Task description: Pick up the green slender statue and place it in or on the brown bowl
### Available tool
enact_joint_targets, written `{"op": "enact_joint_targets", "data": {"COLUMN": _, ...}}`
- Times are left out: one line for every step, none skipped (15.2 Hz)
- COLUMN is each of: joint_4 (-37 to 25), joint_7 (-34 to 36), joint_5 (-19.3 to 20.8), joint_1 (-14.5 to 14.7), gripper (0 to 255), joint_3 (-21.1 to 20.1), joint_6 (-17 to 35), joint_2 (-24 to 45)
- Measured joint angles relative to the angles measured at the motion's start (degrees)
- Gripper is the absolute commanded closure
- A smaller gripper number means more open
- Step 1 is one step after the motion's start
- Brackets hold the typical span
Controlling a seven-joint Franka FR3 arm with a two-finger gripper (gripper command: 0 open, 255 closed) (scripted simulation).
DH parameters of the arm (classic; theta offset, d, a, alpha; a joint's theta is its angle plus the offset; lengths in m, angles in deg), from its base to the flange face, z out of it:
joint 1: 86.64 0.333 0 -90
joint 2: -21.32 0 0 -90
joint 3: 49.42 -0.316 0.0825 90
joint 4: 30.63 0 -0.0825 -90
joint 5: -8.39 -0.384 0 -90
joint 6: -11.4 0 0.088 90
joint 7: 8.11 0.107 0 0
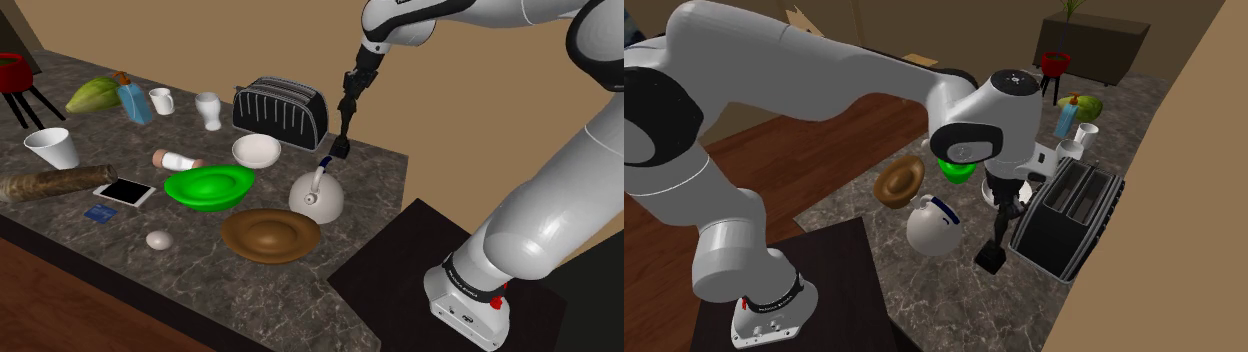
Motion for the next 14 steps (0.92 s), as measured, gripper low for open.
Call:
{"op": "enact_joint_targets", "data": {"joint_4": -0.3, "joint_7": 0.1, "joint_5": 0.1, "joint_1": 0.0, "gripper": 255, "joint_3": 0.0, "joint_6": -0.6, "joint_2": -0.3}}
{"op": "enact_joint_targets", "data": {"joint_4": -1.0, "joint_7": 0.2, "joint_5": 0.3, "joint_1": -0.1, "gripper": 255, "joint_3": 0.1, "joint_6": -1.4, "joint_2": -0.5}}
{"op": "enact_joint_targets", "data": {"joint_4": -1.5, "joint_7": 0.4, "joint_5": 0.4, "joint_1": -0.1, "gripper": 255, "joint_3": 0.0, "joint_6": -2.2, "joint_2": -0.7}}
{"op": "enact_joint_targets", "data": {"joint_4": -2.1, "joint_7": 0.6, "joint_5": 0.5, "joint_1": 0.0, "gripper": 255, "joint_3": 0.0, "joint_6": -2.9, "joint_2": -0.9}}
{"op": "enact_joint_targets", "data": {"joint_4": -2.7, "joint_7": 0.6, "joint_5": 0.6, "joint_1": -0.1, "gripper": 255, "joint_3": 0.0, "joint_6": -3.6, "joint_2": -0.9}}
{"op": "enact_joint_targets", "data": {"joint_4": -3.5, "joint_7": 0.8, "joint_5": 0.7, "joint_1": 0.0, "gripper": 255, "joint_3": 0.0, "joint_6": -4.4, "joint_2": -1.0}}
{"op": "enact_joint_targets", "data": {"joint_4": -4.2, "joint_7": 0.9, "joint_5": 0.7, "joint_1": 0.0, "gripper": 255, "joint_3": 0.0, "joint_6": -5.1, "joint_2": -1.0}}
{"op": "enact_joint_targets", "data": {"joint_4": -4.7, "joint_7": 1.1, "joint_5": 0.9, "joint_1": 0.0, "gripper": 255, "joint_3": 0.0, "joint_6": -5.9, "joint_2": -1.3}}
{"op": "enact_joint_targets", "data": {"joint_4": -5.2, "joint_7": 1.1, "joint_5": 1.0, "joint_1": -0.1, "gripper": 255, "joint_3": 0.0, "joint_6": -6.6, "joint_2": -1.5}}
{"op": "enact_joint_targets", "data": {"joint_4": -6.2, "joint_7": 1.3, "joint_5": 1.1, "joint_1": 0.0, "gripper": 255, "joint_3": 0.0, "joint_6": -7.5, "joint_2": -1.5}}
{"op": "enact_joint_targets", "data": {"joint_4": -6.8, "joint_7": 1.5, "joint_5": 1.2, "joint_1": 0.0, "gripper": 255, "joint_3": -0.1, "joint_6": -8.2, "joint_2": -1.6}}
{"op": "enact_joint_targets", "data": {"joint_4": -7.4, "joint_7": 1.6, "joint_5": 1.2, "joint_1": 0.0, "gripper": 255, "joint_3": -0.1, "joint_6": -8.9, "joint_2": -1.7}}
{"op": "enact_joint_targets", "data": {"joint_4": -8.3, "joint_7": 1.7, "joint_5": 1.2, "joint_1": 0.0, "gripper": 255, "joint_3": -0.1, "joint_6": -9.6, "joint_2": -1.5}}
{"op": "enact_joint_targets", "data": {"joint_4": -8.9, "joint_7": 1.8, "joint_5": 1.3, "joint_1": 0.0, "gripper": 255, "joint_3": 0.0, "joint_6": -10.4, "joint_2": -1.7}}
